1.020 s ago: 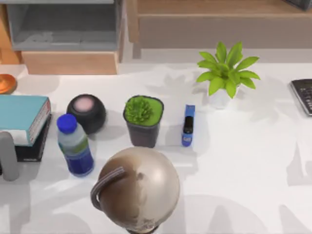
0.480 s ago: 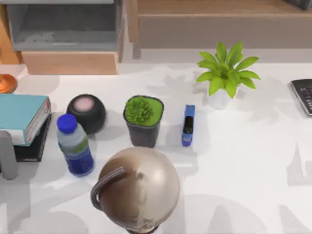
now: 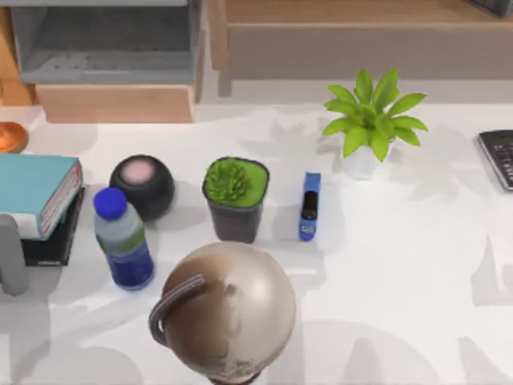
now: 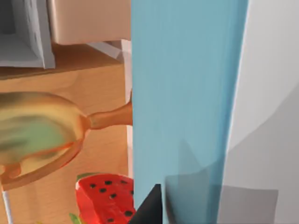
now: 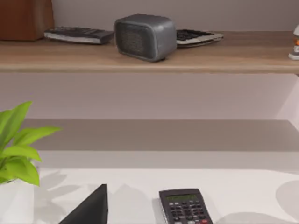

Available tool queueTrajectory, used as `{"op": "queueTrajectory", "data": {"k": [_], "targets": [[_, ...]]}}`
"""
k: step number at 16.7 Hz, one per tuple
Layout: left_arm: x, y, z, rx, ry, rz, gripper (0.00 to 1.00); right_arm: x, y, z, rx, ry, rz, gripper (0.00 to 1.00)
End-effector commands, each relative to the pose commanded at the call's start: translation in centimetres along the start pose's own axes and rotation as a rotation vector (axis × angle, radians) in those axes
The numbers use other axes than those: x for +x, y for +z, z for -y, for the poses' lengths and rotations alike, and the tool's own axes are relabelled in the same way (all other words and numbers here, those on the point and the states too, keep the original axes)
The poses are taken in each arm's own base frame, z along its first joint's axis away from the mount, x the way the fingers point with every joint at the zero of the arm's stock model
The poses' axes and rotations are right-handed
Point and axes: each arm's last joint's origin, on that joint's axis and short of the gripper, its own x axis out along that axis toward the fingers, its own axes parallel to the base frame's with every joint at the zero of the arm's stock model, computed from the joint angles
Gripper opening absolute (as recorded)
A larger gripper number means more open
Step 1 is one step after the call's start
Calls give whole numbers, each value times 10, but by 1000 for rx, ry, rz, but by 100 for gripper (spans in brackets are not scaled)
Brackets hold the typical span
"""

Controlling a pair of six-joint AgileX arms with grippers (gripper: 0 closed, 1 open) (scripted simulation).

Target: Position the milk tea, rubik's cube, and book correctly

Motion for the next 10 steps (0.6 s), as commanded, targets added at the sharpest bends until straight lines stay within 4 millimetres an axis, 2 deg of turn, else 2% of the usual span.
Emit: {"op": "queueTrajectory", "data": {"k": [10], "targets": [[0, 0, 0, 0, 0, 0, 98, 0, 0, 0, 0, 0, 0, 100]]}}
